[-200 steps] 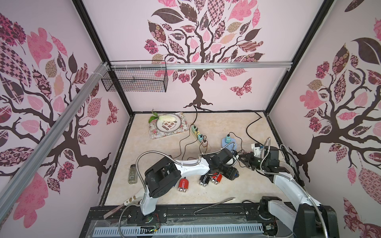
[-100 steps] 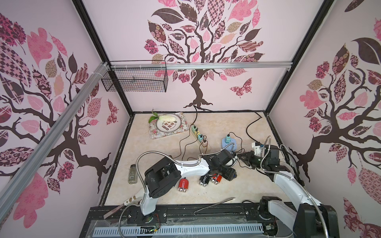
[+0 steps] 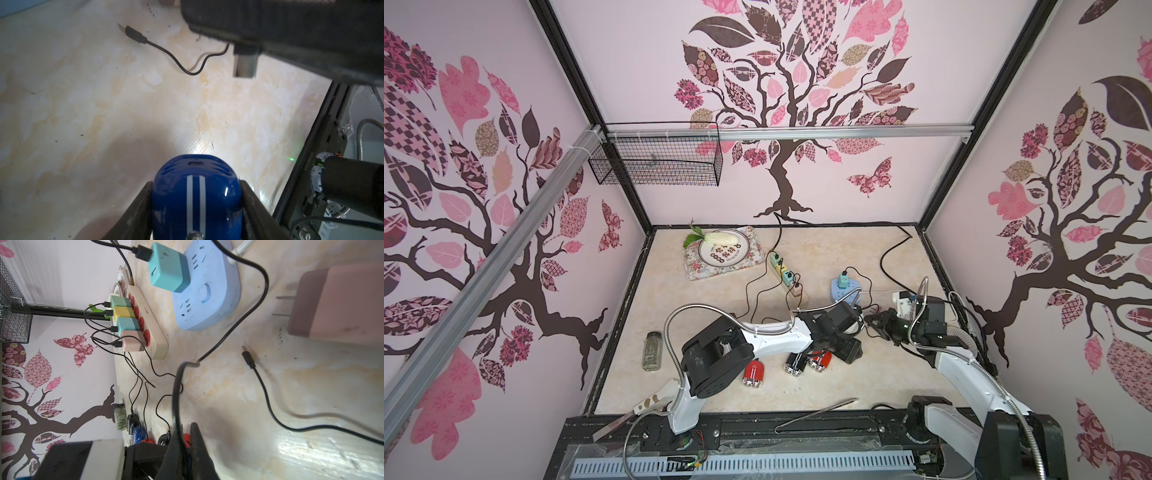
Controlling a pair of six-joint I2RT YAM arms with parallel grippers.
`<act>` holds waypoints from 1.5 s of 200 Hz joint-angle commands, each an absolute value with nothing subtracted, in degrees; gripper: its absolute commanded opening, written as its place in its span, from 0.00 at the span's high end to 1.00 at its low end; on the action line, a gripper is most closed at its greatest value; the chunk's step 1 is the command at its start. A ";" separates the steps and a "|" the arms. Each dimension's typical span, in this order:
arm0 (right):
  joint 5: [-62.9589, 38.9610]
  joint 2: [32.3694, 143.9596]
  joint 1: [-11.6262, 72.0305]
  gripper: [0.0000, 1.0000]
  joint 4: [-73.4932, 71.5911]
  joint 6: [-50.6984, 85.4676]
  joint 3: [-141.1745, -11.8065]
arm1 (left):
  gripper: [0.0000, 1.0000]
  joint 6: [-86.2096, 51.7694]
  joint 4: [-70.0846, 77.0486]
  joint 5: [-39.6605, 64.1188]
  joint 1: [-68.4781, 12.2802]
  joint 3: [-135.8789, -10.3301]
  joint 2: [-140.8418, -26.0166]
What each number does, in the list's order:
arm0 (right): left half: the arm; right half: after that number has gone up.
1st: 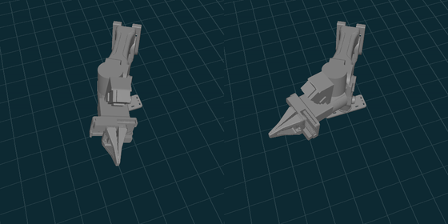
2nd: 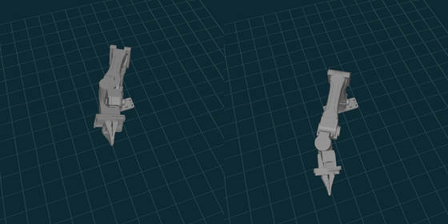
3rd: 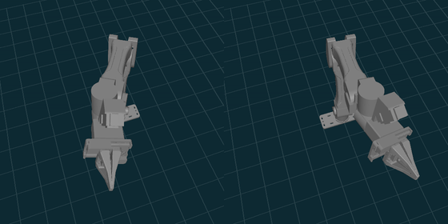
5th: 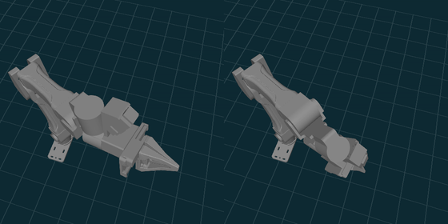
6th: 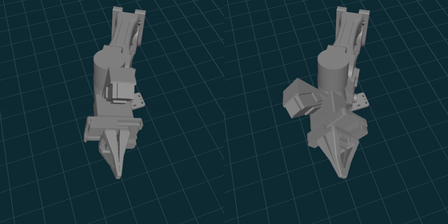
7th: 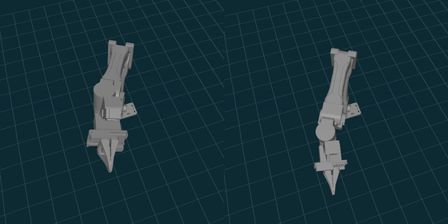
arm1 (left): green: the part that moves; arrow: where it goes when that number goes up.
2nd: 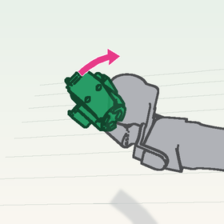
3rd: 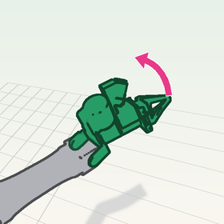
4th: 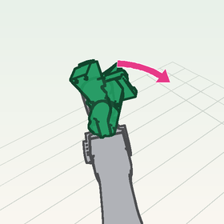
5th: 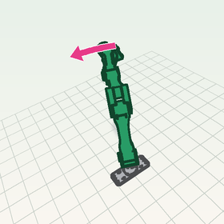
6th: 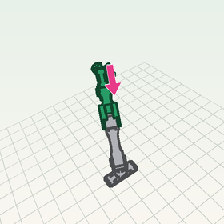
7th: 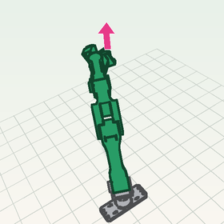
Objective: Unplug the electric shaver
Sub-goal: Remove the charging cable from the electric shaver, then place the electric shaver at the center of the board.
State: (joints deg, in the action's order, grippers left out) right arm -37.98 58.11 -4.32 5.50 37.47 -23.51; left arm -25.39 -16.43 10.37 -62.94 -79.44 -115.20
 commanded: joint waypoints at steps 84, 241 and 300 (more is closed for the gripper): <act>-31.64 58.17 -4.67 0.94 7.04 35.28 -20.96 | 0.91 -26.34 -28.52 -0.43 -61.95 -94.21 -123.59; -31.20 63.18 -4.66 0.90 4.70 34.96 -21.09 | 0.69 -27.57 -35.94 -5.28 -62.09 -102.03 -129.44; -30.92 63.09 -4.66 0.90 4.48 34.97 -20.66 | 0.60 -27.60 -36.73 -4.82 -62.38 -103.00 -130.34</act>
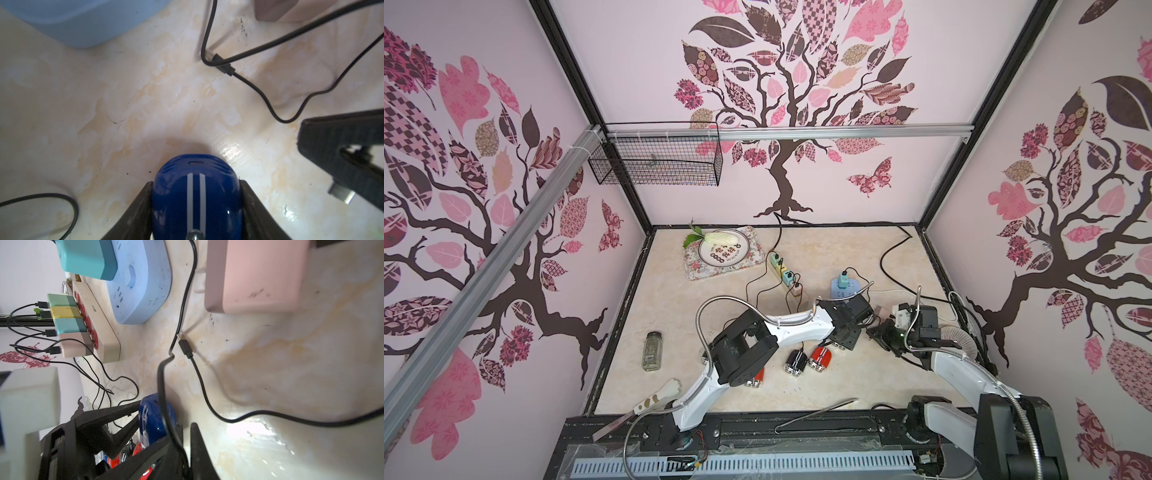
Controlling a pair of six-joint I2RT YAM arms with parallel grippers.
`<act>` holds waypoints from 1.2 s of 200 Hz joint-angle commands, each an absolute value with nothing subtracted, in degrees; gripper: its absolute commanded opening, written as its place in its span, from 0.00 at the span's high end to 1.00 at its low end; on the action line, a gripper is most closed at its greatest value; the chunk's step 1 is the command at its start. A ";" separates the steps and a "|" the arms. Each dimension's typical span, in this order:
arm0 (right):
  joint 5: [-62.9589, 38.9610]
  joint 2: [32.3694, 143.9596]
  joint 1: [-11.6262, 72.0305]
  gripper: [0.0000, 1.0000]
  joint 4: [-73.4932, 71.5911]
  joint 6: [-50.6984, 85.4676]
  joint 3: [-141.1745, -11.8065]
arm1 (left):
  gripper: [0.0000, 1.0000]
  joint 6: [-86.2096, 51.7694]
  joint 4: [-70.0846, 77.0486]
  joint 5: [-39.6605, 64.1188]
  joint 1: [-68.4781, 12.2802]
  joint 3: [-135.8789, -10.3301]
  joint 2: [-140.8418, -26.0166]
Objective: Unplug the electric shaver
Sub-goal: Place the electric shaver at the center of the board.
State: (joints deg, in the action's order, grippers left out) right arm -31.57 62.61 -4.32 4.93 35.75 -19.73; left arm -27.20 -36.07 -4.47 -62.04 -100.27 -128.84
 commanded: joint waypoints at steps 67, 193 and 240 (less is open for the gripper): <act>-31.00 63.06 -4.66 0.89 4.27 35.07 -20.48 | 0.46 -27.69 -38.47 -6.13 -62.90 -104.22 -131.14; -31.61 63.19 -4.66 0.80 4.82 34.71 -20.79 | 0.35 -28.12 -38.14 -5.34 -62.97 -104.06 -130.52; -32.10 62.49 -4.66 0.75 5.17 34.47 -20.85 | 0.32 -27.95 -38.14 -5.66 -63.01 -104.04 -130.02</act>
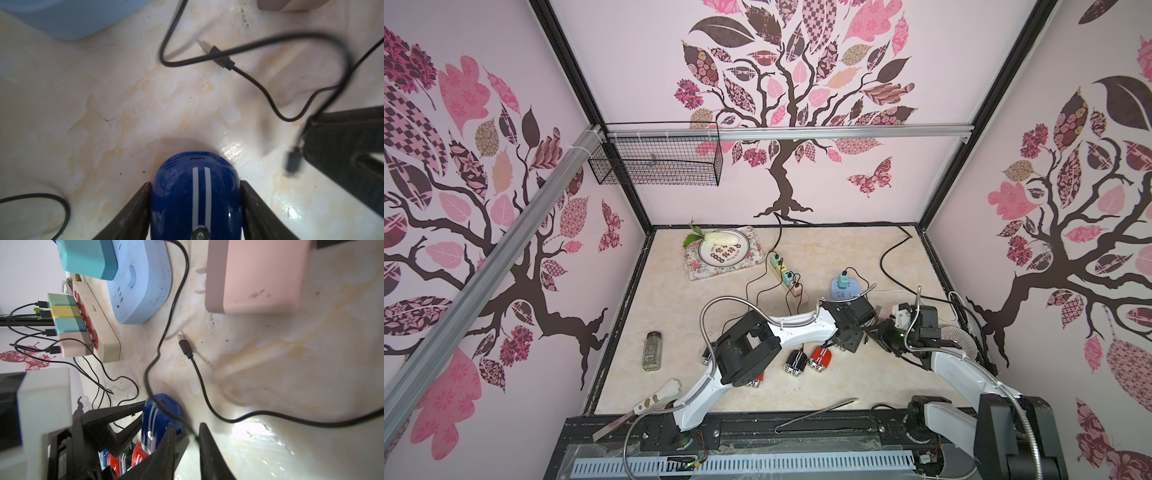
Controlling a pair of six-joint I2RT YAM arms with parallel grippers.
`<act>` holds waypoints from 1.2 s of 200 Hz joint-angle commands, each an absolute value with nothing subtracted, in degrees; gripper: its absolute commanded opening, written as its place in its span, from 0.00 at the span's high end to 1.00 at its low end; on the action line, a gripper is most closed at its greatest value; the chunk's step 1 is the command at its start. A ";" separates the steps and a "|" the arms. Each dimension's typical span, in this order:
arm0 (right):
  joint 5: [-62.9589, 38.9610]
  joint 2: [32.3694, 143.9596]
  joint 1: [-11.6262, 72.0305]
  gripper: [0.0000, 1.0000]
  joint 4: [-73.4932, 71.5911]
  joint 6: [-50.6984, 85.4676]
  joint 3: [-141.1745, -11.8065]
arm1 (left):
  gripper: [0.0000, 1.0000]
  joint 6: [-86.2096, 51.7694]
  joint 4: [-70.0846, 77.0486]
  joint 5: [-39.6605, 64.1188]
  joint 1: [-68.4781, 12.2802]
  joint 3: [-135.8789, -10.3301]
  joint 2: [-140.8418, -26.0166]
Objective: Unplug the electric shaver
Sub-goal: Place the electric shaver at the center of the board.
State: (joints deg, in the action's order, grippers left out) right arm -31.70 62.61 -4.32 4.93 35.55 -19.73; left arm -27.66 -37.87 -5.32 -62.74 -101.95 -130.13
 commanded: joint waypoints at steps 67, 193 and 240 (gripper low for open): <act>-32.34 62.24 -4.66 0.71 5.64 34.35 -21.16 | 0.30 -28.30 -37.10 -5.60 -62.48 -102.41 -127.50; -31.05 58.33 -4.66 0.33 8.98 33.87 -23.01 | 0.25 -27.77 -36.69 -5.53 -61.27 -101.54 -123.03; -29.78 57.04 -4.67 0.32 10.73 33.19 -24.12 | 0.25 -27.77 -35.99 -6.13 -60.32 -99.63 -119.81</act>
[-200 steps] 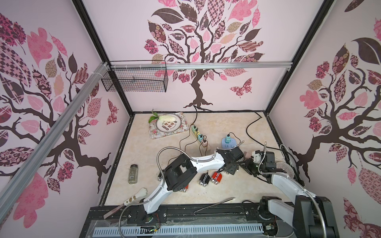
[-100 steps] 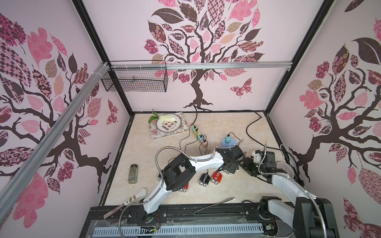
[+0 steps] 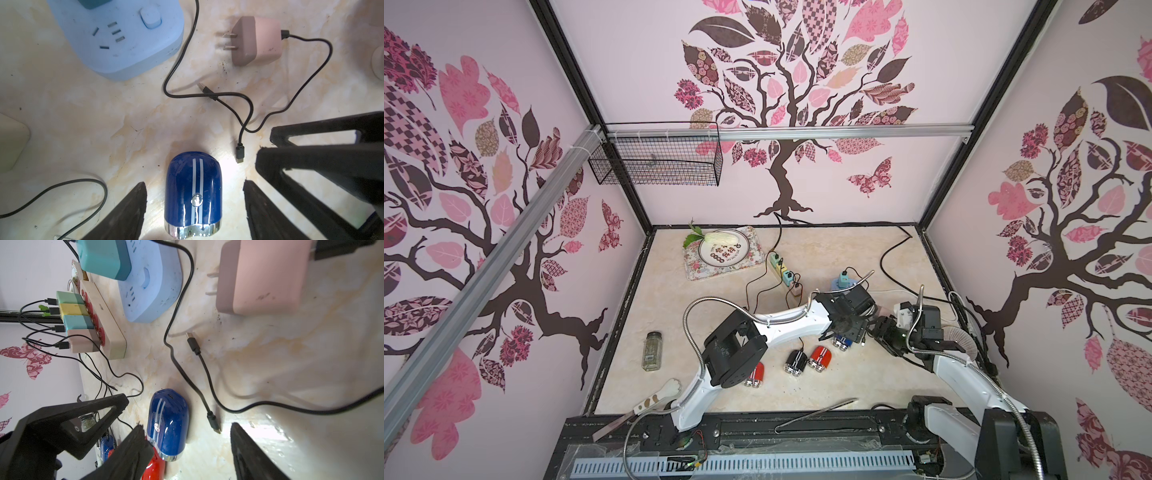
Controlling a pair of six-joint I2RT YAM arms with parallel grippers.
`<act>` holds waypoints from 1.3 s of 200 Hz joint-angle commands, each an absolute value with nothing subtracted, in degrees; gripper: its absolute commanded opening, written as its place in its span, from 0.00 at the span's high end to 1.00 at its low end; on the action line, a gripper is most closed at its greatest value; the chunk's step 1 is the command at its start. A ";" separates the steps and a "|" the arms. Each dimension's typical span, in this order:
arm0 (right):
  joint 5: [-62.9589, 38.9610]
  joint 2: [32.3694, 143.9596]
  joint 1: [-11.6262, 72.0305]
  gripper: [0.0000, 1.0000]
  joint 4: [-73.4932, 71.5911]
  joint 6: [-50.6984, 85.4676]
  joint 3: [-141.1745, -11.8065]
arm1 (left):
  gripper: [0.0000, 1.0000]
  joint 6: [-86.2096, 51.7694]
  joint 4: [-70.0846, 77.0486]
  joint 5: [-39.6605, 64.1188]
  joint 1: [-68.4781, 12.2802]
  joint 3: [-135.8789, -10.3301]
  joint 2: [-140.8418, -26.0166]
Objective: Unplug the electric shaver
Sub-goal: Place the electric shaver at the center of the board, then remove the plug from the socket.
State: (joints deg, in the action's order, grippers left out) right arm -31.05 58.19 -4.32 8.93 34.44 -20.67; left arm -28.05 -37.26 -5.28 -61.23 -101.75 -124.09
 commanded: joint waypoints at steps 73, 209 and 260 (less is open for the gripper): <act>-28.78 55.40 -4.59 0.30 12.73 32.41 -26.71 | 0.24 -27.12 -35.68 -7.64 -57.80 -97.25 -114.46; -15.34 57.00 1.91 0.39 18.13 29.33 -36.10 | 0.46 -29.46 -31.22 -1.30 -49.28 -96.48 -116.84; -7.55 61.67 8.27 0.40 18.87 29.18 -42.28 | 0.52 -32.32 -28.07 1.66 -46.58 -98.16 -119.66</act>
State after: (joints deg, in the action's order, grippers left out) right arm -13.78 59.33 5.43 16.88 30.26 -38.17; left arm -30.50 -30.83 -0.60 -48.03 -95.57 -118.02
